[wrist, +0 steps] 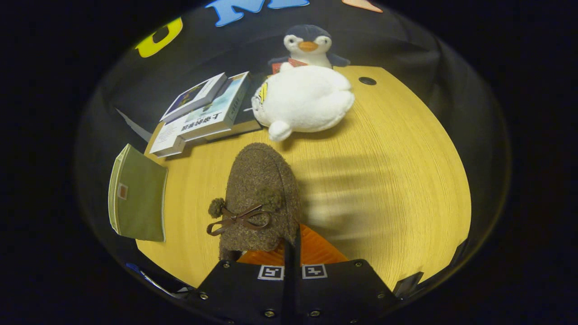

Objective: Open the storage box then place both shoes into the box .Put the left shoe in first, then the right shoe, with the right side of both shoes facing outward in a uniform manner.

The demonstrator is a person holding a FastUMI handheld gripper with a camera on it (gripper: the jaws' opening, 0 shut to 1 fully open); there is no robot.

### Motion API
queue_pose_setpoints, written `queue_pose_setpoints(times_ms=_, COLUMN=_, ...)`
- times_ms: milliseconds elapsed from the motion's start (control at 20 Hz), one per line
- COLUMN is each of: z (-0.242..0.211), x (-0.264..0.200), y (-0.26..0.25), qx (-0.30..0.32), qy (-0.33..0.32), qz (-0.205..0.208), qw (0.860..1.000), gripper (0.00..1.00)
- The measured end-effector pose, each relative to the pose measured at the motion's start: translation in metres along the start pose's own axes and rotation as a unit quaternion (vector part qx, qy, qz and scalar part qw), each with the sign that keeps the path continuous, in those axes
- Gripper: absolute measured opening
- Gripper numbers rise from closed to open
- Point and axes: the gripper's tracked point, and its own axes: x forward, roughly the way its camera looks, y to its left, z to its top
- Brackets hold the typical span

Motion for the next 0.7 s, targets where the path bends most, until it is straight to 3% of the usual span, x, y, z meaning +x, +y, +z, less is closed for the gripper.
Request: queue_pose_setpoints(times_ms=700, z=0.045, x=-0.051, y=0.104, qx=-0.053, qy=-0.024, qz=0.044, qw=0.997, gripper=0.00)
